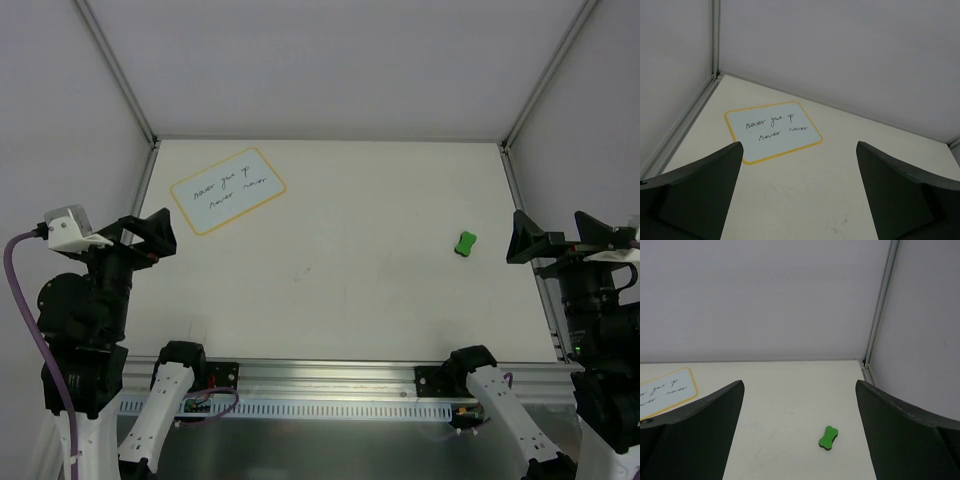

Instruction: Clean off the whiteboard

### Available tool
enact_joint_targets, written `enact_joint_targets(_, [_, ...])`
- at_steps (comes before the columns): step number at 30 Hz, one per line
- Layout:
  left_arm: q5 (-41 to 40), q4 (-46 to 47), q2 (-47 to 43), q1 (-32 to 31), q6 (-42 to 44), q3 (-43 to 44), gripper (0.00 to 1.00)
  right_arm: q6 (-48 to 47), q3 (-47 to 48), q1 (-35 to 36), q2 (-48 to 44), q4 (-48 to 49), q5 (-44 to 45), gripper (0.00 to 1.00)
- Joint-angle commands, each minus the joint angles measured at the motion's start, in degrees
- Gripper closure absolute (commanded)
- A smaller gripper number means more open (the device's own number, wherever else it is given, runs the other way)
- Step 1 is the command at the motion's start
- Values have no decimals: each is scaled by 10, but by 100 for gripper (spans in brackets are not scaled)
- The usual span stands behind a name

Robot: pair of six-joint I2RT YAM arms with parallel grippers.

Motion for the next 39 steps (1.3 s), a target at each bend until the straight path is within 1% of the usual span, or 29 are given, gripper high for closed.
enact_joint_targets(1, [-5,8,8,-4,-8,-4,1,12,-9,3,8,16,-22,1])
enact_joint_targets(5, [-27,3,28,-4,-31,-18,1,41,-49,3,12,16,-31,1])
enact_joint_targets(7, [-34,1,41,-4,-51,-27,1,77,-73,3,14,16,-46,1])
enact_joint_targets(10, [-39,-1,83,-3,-97,-47,1,116,-132,3,22,15,-121,1])
enact_joint_targets(11, [-37,-1,109,-4,-115,-59,1,125,-146,3,34,14,-172,1])
enact_joint_targets(12, [-35,1,127,-4,-146,-62,1,134,-159,3,39,14,-190,1])
enact_joint_targets(13, [-33,-1,142,-4,-155,-67,1,161,-188,2,46,14,-205,1])
enact_joint_targets(14, [-33,1,178,-3,-164,-75,1,179,-200,3,61,14,-227,1])
enact_joint_targets(16, [-41,0,216,-3,-177,-81,1,206,-240,4,76,24,-267,1])
enact_joint_targets(17, [-49,1,250,-3,-183,-84,1,214,-252,3,85,27,-292,1])
enact_joint_targets(19, [-91,1,285,0,-202,-90,1,217,-271,2,115,27,-310,1])
enact_joint_targets(20, [-103,1,322,1,-204,-86,1,216,-284,2,123,26,-325,1])
enact_joint_targets(22, [-129,3,364,8,-203,-77,1,221,-295,3,134,26,-318,1])
enact_joint_targets(23, [-131,3,410,20,-203,-65,1,220,-302,3,136,27,-299,1])
enact_joint_targets(25, [-113,4,454,40,-208,-53,1,212,-305,2,131,25,-276,1])
enact_joint_targets(26, [-107,5,496,61,-212,-40,1,205,-306,3,127,25,-259,1])
enact_joint_targets(27, [-101,8,518,68,-212,-33,2,194,-309,3,124,24,-251,1])
enact_joint_targets(28, [-100,19,540,75,-211,-26,5,190,-312,2,114,24,-241,1])
enact_joint_targets(29, [-96,23,588,81,-208,-9,7,187,-315,2,110,24,-223,1])
enact_joint_targets(30, [-87,24,613,93,-204,3,8,186,-317,2,105,23,-216,1])
enact_joint_targets(31, [-72,26,638,102,-202,17,10,183,-315,3,103,11,-213,1])
enact_joint_targets(32, [-49,26,683,109,-200,45,12,181,-312,2,100,3,-219,1])
enact_joint_targets(33, [-42,26,705,123,-197,59,14,181,-310,2,99,0,-223,1])
enact_joint_targets(35, [-32,28,758,133,-191,96,21,179,-315,2,94,-4,-226,1])
enact_joint_targets(39, [-3,29,828,150,-167,149,29,182,-323,2,90,-11,-216,1])
